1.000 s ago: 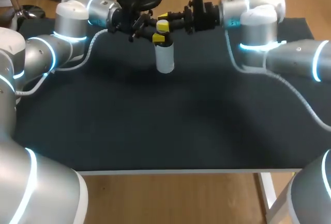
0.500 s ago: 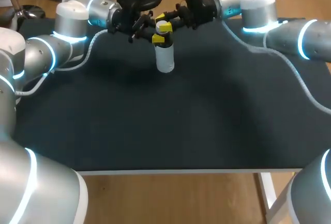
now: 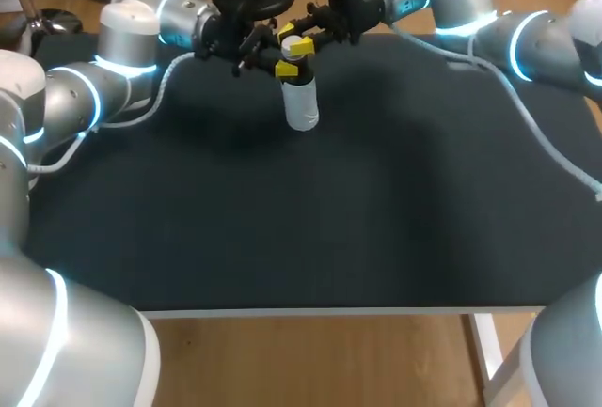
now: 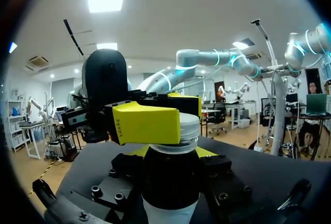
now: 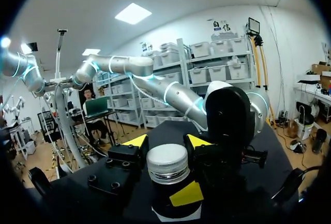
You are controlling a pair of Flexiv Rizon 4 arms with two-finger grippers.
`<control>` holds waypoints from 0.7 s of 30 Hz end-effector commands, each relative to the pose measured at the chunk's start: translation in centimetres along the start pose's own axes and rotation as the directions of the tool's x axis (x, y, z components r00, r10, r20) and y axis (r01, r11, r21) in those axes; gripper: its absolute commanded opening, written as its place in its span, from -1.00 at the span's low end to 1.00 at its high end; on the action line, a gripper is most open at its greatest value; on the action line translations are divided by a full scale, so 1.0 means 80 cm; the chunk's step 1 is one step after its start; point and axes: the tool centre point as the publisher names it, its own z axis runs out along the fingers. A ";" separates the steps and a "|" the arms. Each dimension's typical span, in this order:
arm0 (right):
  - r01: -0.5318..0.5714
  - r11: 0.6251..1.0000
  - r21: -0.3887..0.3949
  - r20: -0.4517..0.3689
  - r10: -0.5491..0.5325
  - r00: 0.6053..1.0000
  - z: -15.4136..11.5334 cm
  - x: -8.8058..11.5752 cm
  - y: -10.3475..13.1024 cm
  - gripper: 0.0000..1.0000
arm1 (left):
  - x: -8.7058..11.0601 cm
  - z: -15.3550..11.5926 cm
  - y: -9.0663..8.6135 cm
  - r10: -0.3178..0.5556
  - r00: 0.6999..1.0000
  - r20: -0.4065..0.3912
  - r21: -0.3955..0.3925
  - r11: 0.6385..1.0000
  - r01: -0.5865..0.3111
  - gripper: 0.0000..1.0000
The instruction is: Unscrew the bottle cap
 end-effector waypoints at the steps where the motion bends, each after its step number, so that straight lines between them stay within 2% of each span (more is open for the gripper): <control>1: -0.015 1.000 -0.012 -0.715 0.002 0.699 0.004 -0.008 -0.002 -1.00 | -0.021 -0.005 0.003 -0.002 0.996 -0.095 0.003 1.000 0.002 -1.00; 5: -0.018 1.000 -0.019 -0.735 -0.001 0.678 0.002 -0.009 -0.001 -1.00 | -0.021 -0.005 0.003 -0.002 0.996 -0.095 0.003 1.000 0.002 -1.00; 9: -0.019 1.000 -0.018 -0.725 0.000 0.689 -0.001 -0.011 0.000 -1.00 | -0.021 -0.005 0.003 -0.002 0.996 -0.095 0.003 1.000 0.002 -1.00; 13: -0.010 0.999 -0.036 -0.683 -0.017 0.730 -0.023 -0.011 0.013 -1.00 | -0.021 -0.005 0.003 -0.002 0.996 -0.095 0.003 1.000 0.002 -1.00; 18: 0.007 0.999 -0.053 -0.605 -0.038 0.795 -0.074 -0.009 0.033 -1.00 | -0.021 -0.005 0.003 -0.002 0.996 -0.095 0.003 1.000 0.002 -1.00; 21: 0.005 0.999 -0.044 -0.540 -0.028 0.841 -0.108 -0.007 0.033 -1.00 | -0.021 -0.005 0.003 -0.002 0.996 -0.095 0.003 1.000 0.002 -1.00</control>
